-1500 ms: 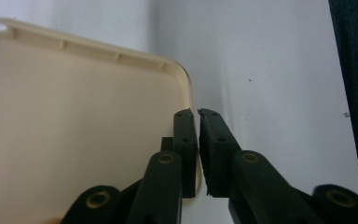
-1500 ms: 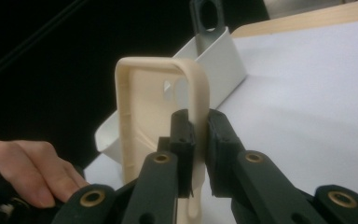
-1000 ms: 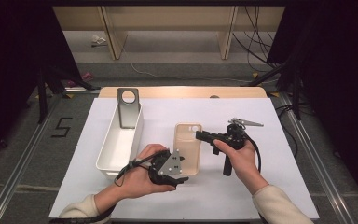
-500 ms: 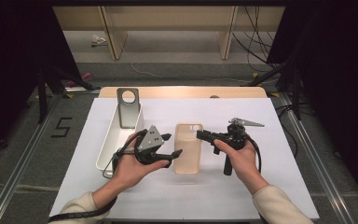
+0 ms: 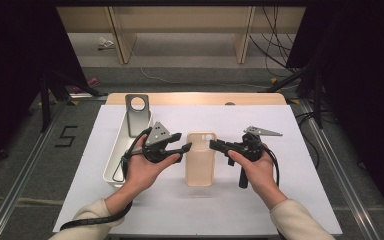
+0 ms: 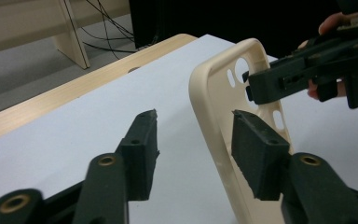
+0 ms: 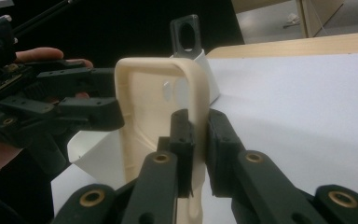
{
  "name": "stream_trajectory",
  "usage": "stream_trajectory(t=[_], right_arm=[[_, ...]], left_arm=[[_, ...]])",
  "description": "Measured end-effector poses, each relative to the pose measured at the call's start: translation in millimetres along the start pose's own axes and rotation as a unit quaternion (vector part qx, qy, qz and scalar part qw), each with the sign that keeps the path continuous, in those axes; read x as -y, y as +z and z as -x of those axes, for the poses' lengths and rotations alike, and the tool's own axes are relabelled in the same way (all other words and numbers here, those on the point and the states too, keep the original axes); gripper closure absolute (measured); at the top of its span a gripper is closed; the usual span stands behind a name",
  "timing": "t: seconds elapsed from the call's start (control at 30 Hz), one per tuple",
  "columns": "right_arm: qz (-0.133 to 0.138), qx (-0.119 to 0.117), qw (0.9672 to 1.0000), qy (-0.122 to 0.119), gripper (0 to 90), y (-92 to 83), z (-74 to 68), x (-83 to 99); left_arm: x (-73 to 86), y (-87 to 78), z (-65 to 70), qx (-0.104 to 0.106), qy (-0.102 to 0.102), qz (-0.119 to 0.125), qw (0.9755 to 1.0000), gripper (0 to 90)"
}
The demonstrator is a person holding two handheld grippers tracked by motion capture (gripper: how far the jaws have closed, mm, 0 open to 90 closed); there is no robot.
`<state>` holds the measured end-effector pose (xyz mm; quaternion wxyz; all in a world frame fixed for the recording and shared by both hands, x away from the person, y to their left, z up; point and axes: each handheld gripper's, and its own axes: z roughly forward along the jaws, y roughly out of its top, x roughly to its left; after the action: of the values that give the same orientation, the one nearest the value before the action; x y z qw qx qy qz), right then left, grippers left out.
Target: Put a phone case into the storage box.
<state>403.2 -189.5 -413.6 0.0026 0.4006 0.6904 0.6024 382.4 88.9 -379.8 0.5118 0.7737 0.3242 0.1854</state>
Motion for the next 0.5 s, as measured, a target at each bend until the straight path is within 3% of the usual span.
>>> stream_trajectory(t=[0.4, 0.5], right_arm=[[0.002, 0.009, 0.9998, -0.015, 82.7, 0.5, -3.3, 0.1], [0.003, 0.013, 0.9997, -0.022, 82.7, 1.0, -3.8, 0.5]], left_arm=[[-0.8, 7.1, 1.9, 0.011, -0.027, -0.004, 0.9996, 74.8], [-0.2, 6.5, 0.5, 0.013, -0.043, 0.000, 0.9990, 77.7]])
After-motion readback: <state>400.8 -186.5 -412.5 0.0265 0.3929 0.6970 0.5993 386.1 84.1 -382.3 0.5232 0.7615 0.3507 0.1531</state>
